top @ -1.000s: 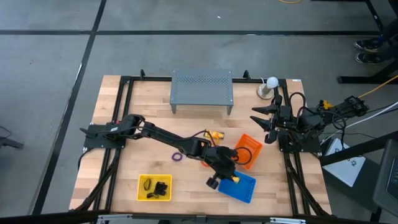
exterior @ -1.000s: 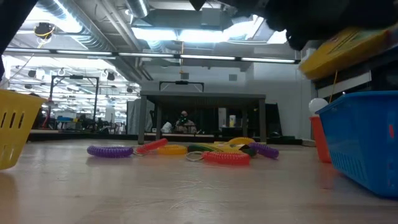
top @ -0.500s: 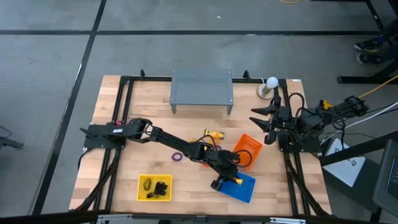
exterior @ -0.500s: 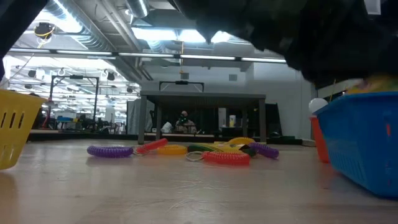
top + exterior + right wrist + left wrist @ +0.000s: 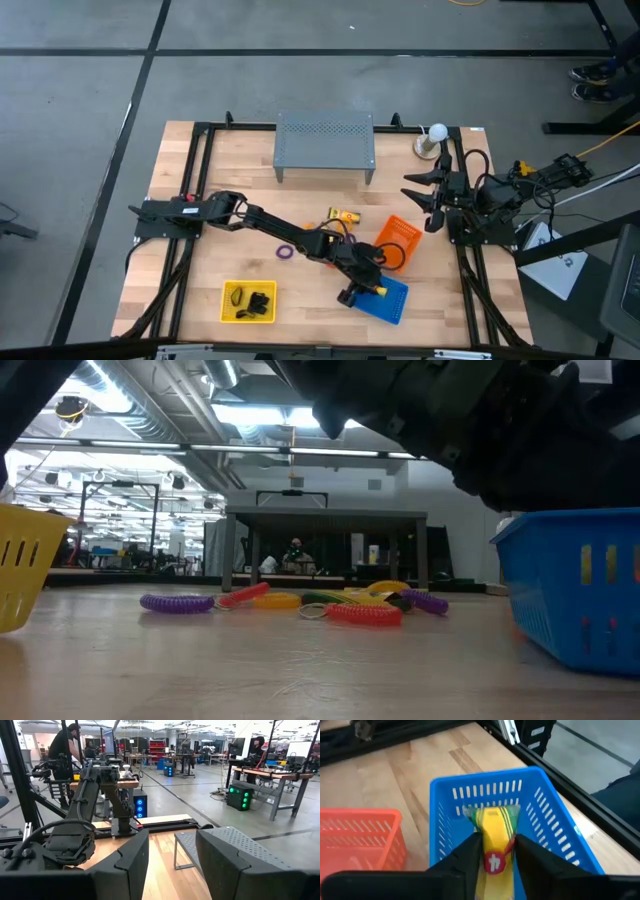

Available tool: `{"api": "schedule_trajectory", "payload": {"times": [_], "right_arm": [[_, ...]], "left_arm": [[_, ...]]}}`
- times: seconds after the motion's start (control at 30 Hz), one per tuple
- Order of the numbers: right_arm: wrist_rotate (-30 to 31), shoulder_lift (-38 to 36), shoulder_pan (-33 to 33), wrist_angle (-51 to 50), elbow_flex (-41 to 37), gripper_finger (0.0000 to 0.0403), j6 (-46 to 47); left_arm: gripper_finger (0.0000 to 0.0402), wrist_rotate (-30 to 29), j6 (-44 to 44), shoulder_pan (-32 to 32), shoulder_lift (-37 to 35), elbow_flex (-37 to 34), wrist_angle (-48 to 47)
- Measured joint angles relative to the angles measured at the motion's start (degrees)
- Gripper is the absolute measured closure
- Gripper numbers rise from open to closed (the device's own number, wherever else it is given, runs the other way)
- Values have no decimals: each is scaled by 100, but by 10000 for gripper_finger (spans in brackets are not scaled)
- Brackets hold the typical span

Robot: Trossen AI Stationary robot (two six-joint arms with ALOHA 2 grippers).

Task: Pick & Place Office Desk Supplies
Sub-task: Put the crayon into the blue basket

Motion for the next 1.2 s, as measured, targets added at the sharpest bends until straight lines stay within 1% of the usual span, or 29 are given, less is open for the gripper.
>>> {"api": "schedule_trajectory", "payload": {"times": [0.13,0.27,0.37,0.47,0.57,0.63,0.7,0.77,0.8,0.83,0.9,1.0,1.1,1.2], "right_arm": [[0,-1,0,35,0,238,4],[-2,-1,0,51,0,238,4],[-32,-2,2,147,0,238,-106],[-77,-70,30,420,62,238,-413],[-369,-156,146,382,317,238,-520],[-472,-195,254,-76,532,238,-615],[-473,-230,373,-983,846,238,-474],[-499,-335,494,-2242,1181,238,325],[-496,-410,548,-2712,1239,238,671],[-474,-492,602,-2905,1222,238,809],[-441,-799,706,-2903,1004,238,806],[-737,-1651,858,-2623,533,238,728],[-983,-2595,943,-2175,-132,238,322],[-1100,-3318,960,-1925,-627,238,51]], "left_arm": [[240,3,1,0,0,1,-51],[217,4,4,0,0,2,-60],[211,7,66,0,-121,0,-106],[213,-25,264,28,-405,1,-212],[218,-62,306,104,-764,2,-559],[221,-76,337,182,-982,7,-918],[223,-81,362,257,-1152,7,-1303],[225,-92,363,330,-1276,7,-1667],[226,-94,341,357,-1321,7,-1886],[226,-111,334,381,-1349,7,-2093],[226,-248,342,427,-1372,7,-2497],[224,-343,365,469,-1364,1,-2955],[224,-343,300,483,-1353,-67,-2785],[224,-345,207,500,-1352,-211,-2620]]}}
